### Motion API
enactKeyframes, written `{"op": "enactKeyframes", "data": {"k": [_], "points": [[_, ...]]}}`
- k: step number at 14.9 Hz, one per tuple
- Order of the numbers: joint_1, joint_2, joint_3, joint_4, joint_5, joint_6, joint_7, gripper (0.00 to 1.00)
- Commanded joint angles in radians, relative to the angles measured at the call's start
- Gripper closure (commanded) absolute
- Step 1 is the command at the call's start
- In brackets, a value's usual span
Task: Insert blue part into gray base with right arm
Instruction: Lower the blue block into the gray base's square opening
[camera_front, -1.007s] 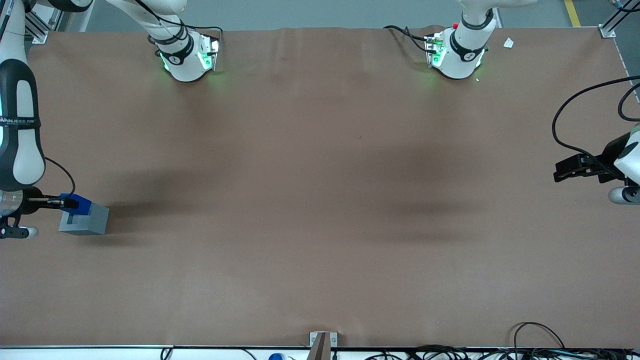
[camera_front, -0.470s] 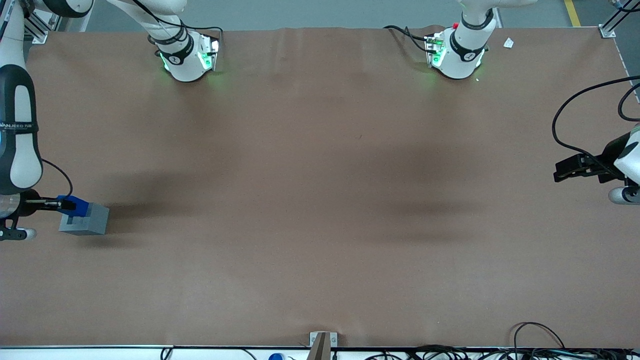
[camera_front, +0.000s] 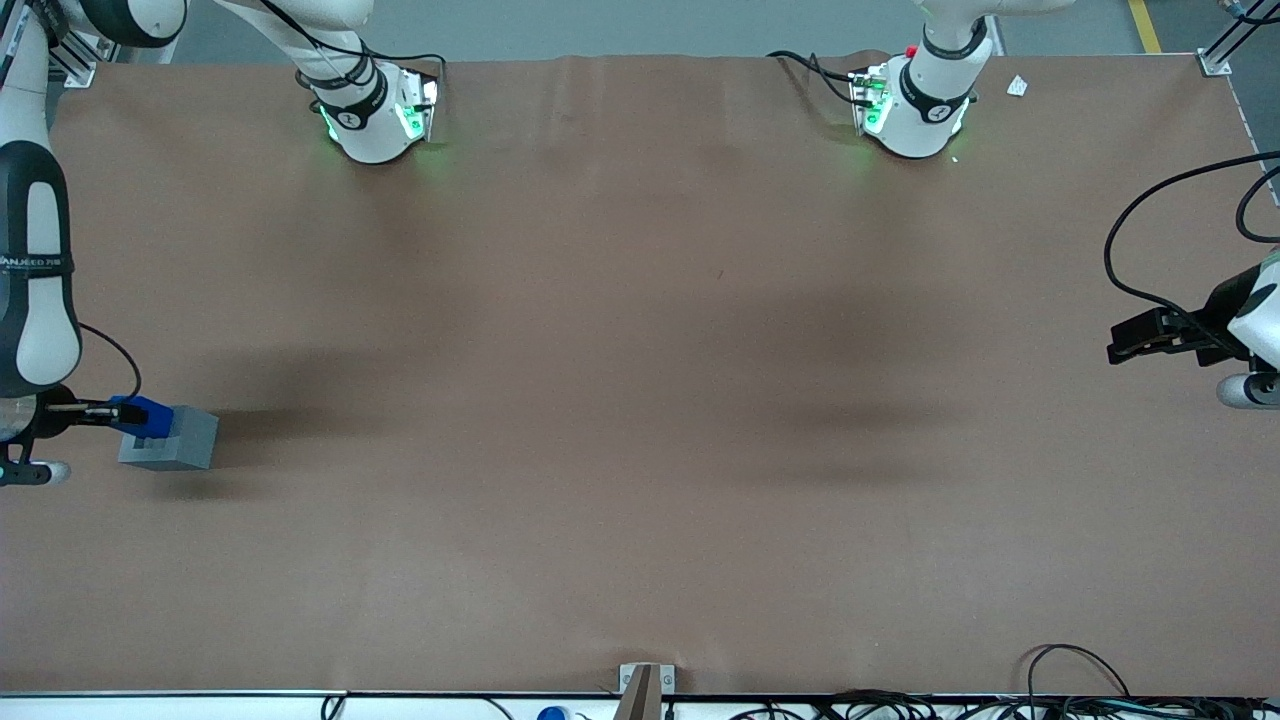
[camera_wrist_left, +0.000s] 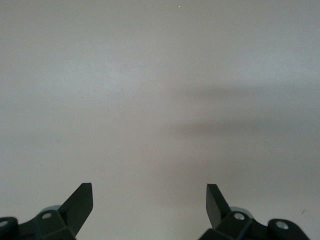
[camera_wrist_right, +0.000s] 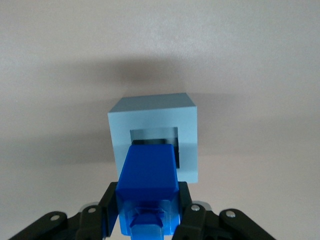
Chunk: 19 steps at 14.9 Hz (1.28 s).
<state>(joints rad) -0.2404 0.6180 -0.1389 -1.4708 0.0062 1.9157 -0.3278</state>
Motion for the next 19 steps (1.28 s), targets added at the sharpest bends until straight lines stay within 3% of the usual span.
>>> {"op": "enactKeyframes", "data": {"k": [1,19], "points": [[-0.017,0.026,0.016,0.044,-0.009,-0.017,-0.013,1.0],[-0.017,0.068,0.018,0.086,-0.008,-0.015,-0.014,0.99]]}}
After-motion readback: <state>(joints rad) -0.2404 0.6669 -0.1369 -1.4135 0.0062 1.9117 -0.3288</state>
